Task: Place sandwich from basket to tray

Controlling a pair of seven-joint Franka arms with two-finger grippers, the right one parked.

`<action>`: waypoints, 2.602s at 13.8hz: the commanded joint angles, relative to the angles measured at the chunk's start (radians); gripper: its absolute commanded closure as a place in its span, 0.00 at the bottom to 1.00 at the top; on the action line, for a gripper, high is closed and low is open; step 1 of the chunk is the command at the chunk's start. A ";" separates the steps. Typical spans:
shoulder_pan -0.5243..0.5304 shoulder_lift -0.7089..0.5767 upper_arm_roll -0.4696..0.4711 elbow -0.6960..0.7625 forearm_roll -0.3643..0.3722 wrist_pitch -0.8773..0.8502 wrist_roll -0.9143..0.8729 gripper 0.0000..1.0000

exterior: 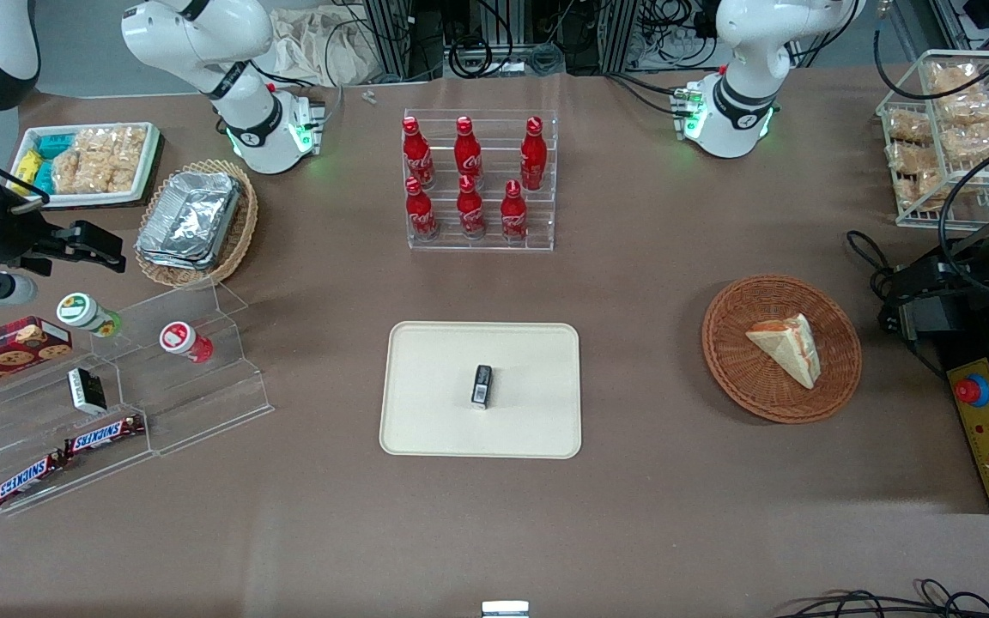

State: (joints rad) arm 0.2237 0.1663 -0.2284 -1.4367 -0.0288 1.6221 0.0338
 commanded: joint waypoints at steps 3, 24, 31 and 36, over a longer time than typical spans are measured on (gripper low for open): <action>-0.004 -0.034 -0.005 -0.025 0.020 -0.028 -0.009 0.00; 0.011 -0.065 0.044 -0.692 0.046 0.508 -0.612 0.00; -0.038 0.058 0.093 -0.720 0.007 0.688 -0.644 0.00; -0.104 0.100 0.152 -0.725 -0.040 0.725 -0.646 0.00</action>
State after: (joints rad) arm 0.1346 0.2453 -0.0923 -2.1550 -0.0511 2.3207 -0.5998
